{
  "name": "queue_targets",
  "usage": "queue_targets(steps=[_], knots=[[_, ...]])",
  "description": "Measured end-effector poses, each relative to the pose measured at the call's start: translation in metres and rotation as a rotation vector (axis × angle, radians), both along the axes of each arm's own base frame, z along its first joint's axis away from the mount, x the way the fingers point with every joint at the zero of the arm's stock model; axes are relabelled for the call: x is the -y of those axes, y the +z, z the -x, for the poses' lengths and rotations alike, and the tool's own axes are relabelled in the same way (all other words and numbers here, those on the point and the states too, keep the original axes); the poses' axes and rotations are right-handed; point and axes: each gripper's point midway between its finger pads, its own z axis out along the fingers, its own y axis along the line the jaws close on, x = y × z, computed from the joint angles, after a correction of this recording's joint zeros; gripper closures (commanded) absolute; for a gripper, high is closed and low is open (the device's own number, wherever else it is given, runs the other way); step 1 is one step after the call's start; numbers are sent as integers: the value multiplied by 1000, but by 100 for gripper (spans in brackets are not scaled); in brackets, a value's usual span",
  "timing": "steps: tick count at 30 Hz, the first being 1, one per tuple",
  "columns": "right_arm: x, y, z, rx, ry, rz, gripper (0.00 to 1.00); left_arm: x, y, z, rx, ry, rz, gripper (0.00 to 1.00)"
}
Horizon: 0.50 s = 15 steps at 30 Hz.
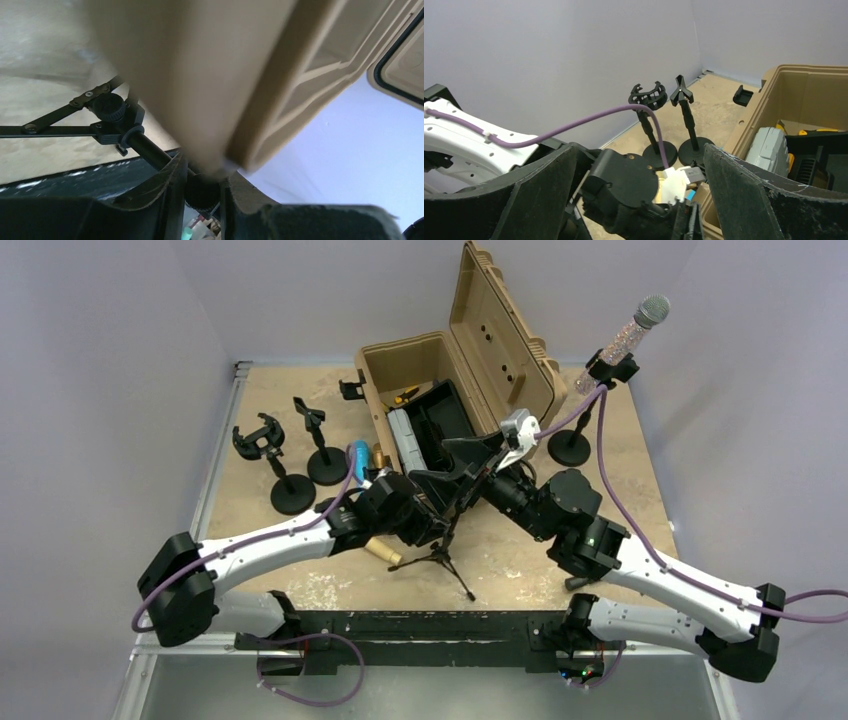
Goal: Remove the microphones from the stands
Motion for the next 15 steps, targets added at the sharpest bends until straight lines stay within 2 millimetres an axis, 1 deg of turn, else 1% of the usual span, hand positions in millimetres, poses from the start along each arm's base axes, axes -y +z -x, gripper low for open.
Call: queue_targets(steps=[2, 3, 7, 11, 15], knots=[[3, 3, 1, 5, -1, -8, 4, 12, 1, -8, 1, 4, 18, 100], [4, 4, 2, 7, -1, -13, 3, 14, 1, -14, 10, 25, 18, 100], [10, 9, 4, 15, -9, -23, 3, 18, 3, -22, 21, 59, 34, 100], [15, 13, 4, 22, -20, -32, 3, 20, 3, -24, 17, 69, 42, 100], [17, 15, 4, 25, -27, -36, 3, 14, -2, -16, -34, 51, 4, 100]])
